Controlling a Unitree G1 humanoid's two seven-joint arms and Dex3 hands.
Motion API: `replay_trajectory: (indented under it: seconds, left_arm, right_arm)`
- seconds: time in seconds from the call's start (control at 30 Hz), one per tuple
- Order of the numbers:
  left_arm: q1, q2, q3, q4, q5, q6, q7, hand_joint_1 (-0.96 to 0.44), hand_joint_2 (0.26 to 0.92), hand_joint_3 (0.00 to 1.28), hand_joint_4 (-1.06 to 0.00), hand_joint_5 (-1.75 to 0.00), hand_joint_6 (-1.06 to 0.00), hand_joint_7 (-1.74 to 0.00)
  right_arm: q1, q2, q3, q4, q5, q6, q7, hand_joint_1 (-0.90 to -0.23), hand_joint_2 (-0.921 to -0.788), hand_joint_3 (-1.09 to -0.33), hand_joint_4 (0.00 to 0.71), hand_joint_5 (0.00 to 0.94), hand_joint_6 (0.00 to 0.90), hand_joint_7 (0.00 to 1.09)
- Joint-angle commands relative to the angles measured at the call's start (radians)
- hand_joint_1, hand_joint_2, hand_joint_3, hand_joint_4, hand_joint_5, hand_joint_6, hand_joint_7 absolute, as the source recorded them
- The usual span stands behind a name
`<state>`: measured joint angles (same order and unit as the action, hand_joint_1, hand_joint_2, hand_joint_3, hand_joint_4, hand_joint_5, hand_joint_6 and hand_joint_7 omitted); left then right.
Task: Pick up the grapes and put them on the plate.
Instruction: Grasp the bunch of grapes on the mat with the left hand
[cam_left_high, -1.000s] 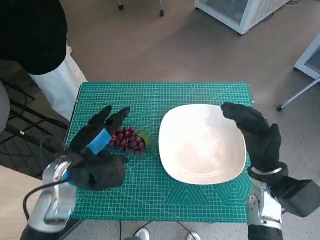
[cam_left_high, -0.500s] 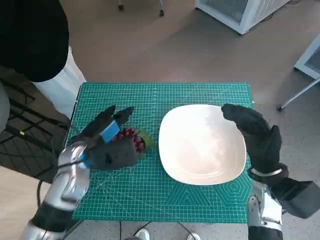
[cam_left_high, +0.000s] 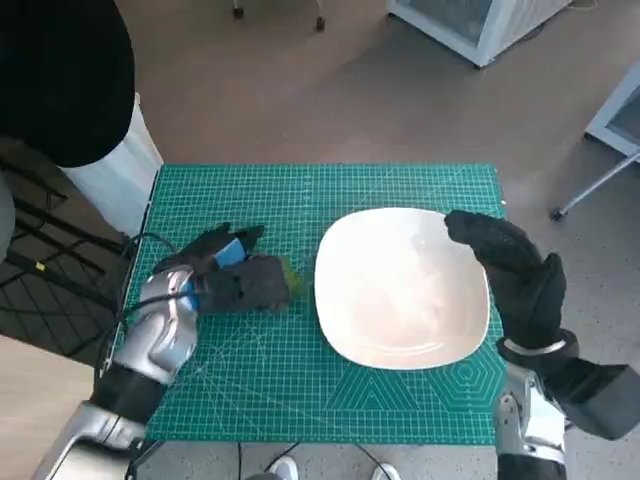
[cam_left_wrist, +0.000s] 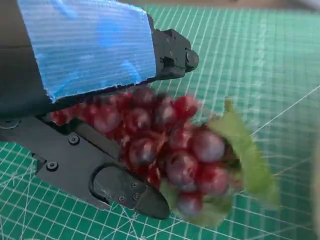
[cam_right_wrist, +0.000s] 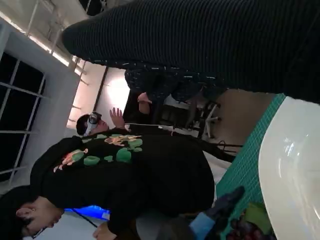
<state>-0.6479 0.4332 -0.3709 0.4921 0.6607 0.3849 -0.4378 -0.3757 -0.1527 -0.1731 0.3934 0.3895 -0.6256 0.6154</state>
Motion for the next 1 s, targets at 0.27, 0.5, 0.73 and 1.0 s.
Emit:
replay_trajectory:
  seconds: [0.27,0.5,0.73,1.0]
  left_arm:
    - [-0.083,-0.039,-0.032,0.185,-0.022,0.011,-0.019,-0.46,0.743,0.00,0.00,0.00,-0.14,0.00]
    - [-0.109,-0.056,-0.039,0.268,-0.037,0.000,-0.012,-0.44,0.743,0.00,0.00,0.00,-0.14,0.00]
    - [-0.132,-0.073,-0.051,0.351,-0.050,-0.033,0.003,-0.43,0.744,0.00,0.00,0.00,-0.14,0.00]
    - [-0.149,-0.085,-0.060,0.422,-0.057,-0.082,0.023,-0.41,0.750,0.00,-0.03,-0.01,-0.17,-0.01]
  right_arm:
    - [0.029,-0.005,0.000,-0.010,-0.004,0.025,-0.006,-0.543,-0.921,-0.588,0.370,0.001,0.291,0.00]
    - [0.034,-0.005,0.000,-0.019,-0.009,0.031,-0.015,-0.542,-0.921,-0.591,0.367,0.000,0.289,0.00]
    - [0.035,-0.005,0.000,-0.025,-0.016,0.033,-0.024,-0.541,-0.921,-0.593,0.367,0.000,0.289,0.00]
    - [0.037,-0.007,0.003,-0.035,-0.021,0.038,-0.032,-0.541,-0.921,-0.594,0.366,0.000,0.289,0.00]
